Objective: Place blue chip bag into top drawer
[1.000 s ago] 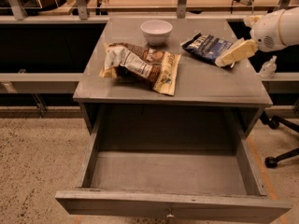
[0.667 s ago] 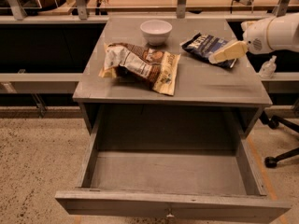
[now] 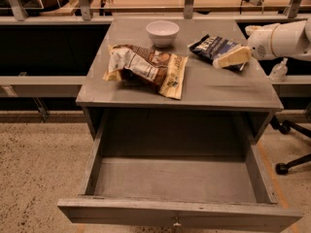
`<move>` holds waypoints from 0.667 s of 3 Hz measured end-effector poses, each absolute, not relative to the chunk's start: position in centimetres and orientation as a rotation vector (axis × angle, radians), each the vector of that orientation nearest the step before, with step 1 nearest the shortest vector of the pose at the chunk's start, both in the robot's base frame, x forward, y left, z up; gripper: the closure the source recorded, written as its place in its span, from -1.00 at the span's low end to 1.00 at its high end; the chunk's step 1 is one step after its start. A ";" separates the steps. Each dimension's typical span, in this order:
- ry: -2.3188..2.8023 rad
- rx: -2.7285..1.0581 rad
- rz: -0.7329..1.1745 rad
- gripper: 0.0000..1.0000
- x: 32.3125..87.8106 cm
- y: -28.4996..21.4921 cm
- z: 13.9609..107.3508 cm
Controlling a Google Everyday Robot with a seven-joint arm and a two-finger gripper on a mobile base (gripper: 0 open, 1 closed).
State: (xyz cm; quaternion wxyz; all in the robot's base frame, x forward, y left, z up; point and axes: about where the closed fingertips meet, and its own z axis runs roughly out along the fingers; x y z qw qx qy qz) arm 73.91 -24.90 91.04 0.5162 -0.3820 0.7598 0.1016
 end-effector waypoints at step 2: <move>1.774 -0.918 0.230 -1.00 78.7 -25.4 88.0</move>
Offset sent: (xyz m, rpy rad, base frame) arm 0.0852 -0.0310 -0.0449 -0.0037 -0.0722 -0.0714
